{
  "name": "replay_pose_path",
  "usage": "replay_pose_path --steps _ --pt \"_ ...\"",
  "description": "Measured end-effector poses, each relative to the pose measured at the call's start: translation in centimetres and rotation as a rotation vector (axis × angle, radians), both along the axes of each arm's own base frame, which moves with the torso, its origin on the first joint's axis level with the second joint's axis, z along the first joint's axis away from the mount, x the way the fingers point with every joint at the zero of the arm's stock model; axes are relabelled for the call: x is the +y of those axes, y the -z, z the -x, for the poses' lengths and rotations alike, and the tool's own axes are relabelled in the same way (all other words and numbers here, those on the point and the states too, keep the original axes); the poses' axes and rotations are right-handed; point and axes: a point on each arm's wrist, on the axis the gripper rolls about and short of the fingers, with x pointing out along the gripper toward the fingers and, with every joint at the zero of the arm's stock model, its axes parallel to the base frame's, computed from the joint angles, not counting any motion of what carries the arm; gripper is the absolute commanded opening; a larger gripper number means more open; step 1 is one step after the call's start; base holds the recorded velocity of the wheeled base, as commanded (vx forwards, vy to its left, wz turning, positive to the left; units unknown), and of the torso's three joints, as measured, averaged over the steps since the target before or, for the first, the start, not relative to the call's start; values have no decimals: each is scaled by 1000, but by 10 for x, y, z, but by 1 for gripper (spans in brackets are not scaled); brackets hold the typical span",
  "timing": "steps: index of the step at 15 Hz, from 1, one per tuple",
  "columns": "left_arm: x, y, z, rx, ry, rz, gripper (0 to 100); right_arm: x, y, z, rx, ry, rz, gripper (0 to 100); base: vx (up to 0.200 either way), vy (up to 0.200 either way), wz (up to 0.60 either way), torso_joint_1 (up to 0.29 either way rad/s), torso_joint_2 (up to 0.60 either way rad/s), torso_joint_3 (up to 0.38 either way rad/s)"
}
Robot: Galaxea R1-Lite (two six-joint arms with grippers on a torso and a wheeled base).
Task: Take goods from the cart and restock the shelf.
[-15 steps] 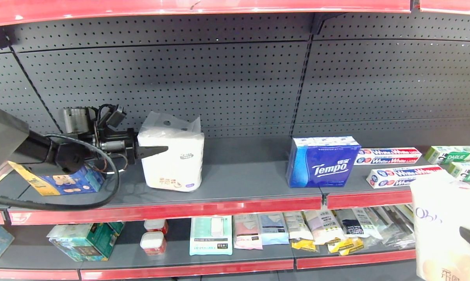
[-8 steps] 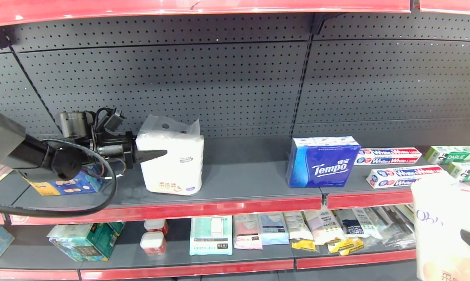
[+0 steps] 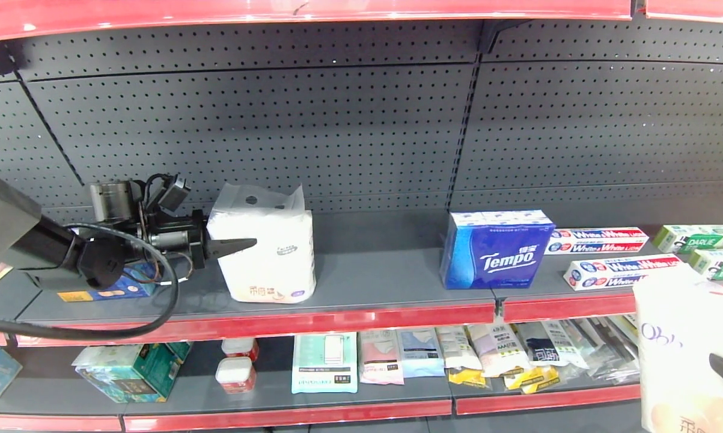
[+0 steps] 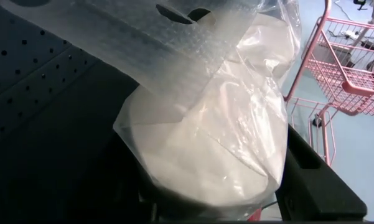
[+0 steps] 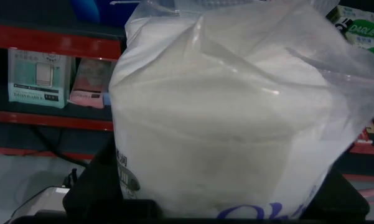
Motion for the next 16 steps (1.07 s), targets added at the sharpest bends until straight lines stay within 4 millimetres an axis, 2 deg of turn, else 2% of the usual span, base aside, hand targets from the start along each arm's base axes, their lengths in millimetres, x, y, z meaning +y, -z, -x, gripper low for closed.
replay_pose_path --steps 5,12,16 --pt "0 4 5 22 1 3 0 0 0 0 0 0 0 0 0 0 0 0 0 0" --pt "15 -2 10 22 22 31 0 0 0 0 1 -1 0 0 0 0 0 0 0 0" --pt "16 0 12 1 0 20 0 0 1 0 3 0 0 0 0 0 0 0 0 0"
